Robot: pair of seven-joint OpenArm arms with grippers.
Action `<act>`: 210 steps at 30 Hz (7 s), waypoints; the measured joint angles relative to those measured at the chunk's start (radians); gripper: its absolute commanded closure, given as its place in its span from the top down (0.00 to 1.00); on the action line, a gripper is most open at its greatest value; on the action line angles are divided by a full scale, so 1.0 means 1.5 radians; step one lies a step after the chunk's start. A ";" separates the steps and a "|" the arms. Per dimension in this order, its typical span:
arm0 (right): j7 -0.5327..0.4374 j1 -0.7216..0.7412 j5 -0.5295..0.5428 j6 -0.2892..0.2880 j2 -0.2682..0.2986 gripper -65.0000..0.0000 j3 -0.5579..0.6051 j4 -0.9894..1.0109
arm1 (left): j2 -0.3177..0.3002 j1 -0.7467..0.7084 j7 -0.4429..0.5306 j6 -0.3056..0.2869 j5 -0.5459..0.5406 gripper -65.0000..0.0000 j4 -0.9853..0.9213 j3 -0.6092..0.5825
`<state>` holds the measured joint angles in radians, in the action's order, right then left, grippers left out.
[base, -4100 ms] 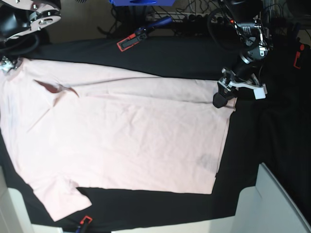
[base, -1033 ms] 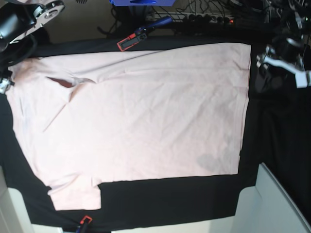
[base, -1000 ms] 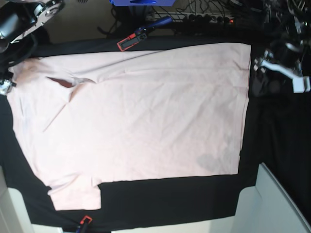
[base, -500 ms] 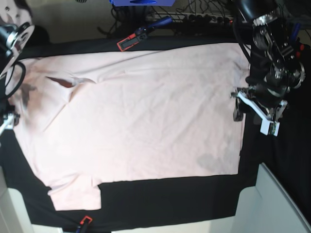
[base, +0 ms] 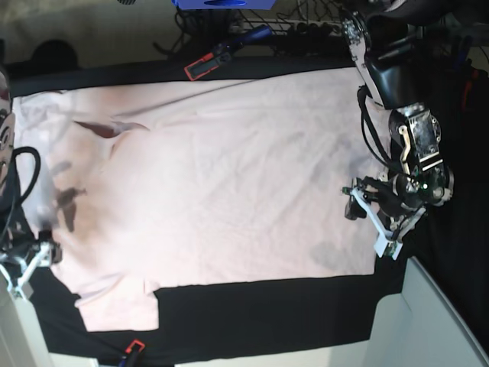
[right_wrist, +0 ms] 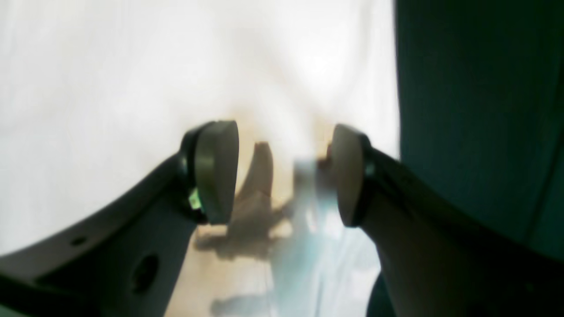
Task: Fold the T-shirt properly
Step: 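Release the corner and lower both grippers to the shirt's side edges, then position both grippers at the shirt's side edges near the sleeves, then move both grippers down the side edges toward the hem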
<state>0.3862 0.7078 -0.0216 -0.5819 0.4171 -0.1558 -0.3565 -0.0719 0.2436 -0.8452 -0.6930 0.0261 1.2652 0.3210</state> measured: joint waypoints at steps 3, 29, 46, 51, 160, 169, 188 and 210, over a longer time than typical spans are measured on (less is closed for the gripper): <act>-0.061 0.010 -0.001 0.058 -0.007 0.65 0.063 0.026 | -0.012 0.042 0.000 0.000 0.003 0.60 -0.048 -0.008; -0.150 -0.035 0.003 0.115 -0.051 0.67 0.132 0.114 | -0.036 0.088 0.118 0.096 0.001 0.60 -0.265 -0.018; 0.106 -0.233 -0.005 0.067 -0.044 0.54 -0.212 -0.237 | -0.030 -0.051 0.119 0.094 -0.005 0.60 -0.006 -0.020; 0.212 -0.328 -0.003 0.072 -0.120 0.60 -0.332 -0.539 | -0.037 -0.081 0.119 0.096 0.000 0.60 0.019 -0.065; -0.039 -0.149 0.001 0.017 0.041 0.57 -0.138 -0.023 | -0.057 0.104 0.128 0.096 0.047 0.60 -0.256 -0.201; -0.180 -0.045 -0.003 0.115 0.052 0.69 0.000 0.117 | -0.051 0.197 0.264 0.148 0.071 0.60 -0.493 -0.244; -0.186 -0.046 -0.001 0.112 0.007 0.69 0.004 0.117 | -0.106 0.211 0.245 0.162 -0.089 0.60 -0.493 -0.238; -0.189 -0.070 0.000 0.115 -0.002 0.69 0.003 0.142 | -0.116 0.199 0.262 0.165 -0.091 0.60 -0.534 -0.244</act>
<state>0.1024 0.6029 -0.0212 -0.4095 0.4141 -0.1509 -0.1436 -0.2462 0.5423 -0.4515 -0.4450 -0.1108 0.4637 -0.0456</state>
